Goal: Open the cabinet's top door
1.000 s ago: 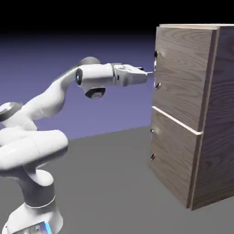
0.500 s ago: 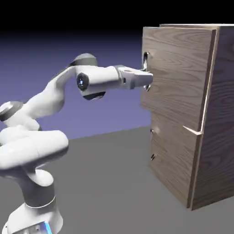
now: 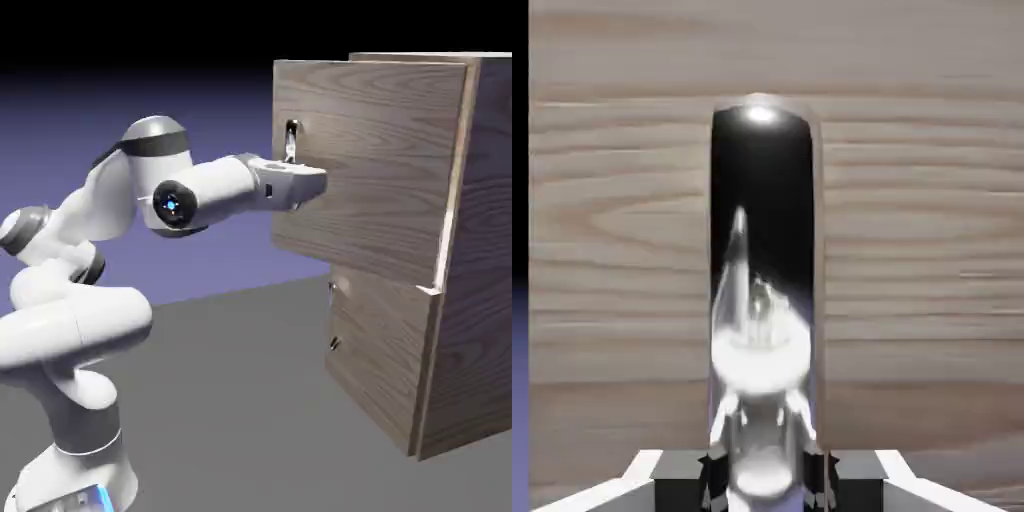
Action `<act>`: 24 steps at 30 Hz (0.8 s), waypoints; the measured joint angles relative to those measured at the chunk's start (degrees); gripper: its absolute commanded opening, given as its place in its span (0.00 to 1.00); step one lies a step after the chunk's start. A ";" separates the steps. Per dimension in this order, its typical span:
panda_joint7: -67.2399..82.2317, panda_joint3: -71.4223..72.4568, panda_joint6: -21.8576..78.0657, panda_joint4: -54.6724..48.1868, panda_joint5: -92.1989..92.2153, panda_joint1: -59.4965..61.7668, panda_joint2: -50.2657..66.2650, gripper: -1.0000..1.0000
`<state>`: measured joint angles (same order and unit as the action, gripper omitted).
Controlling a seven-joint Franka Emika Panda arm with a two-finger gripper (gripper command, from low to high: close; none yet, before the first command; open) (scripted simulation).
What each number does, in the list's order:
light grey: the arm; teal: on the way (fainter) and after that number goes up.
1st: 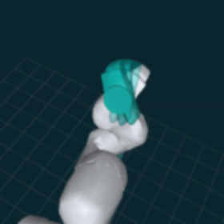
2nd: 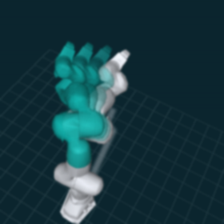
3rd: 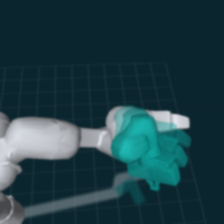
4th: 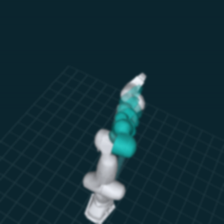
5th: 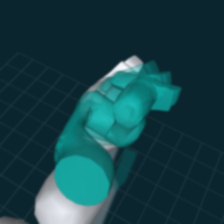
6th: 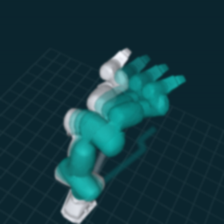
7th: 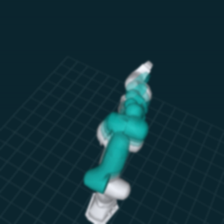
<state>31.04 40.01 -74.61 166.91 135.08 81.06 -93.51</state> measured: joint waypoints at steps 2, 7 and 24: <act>2.20 -2.00 4.98 0.14 -2.07 2.07 2.66 0.00; 8.17 -5.91 17.44 -0.91 -7.96 8.16 10.27 0.00; 41.92 1.28 53.37 -23.92 -40.64 38.08 43.72 0.00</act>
<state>72.96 41.30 -21.25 142.99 94.44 119.13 -49.79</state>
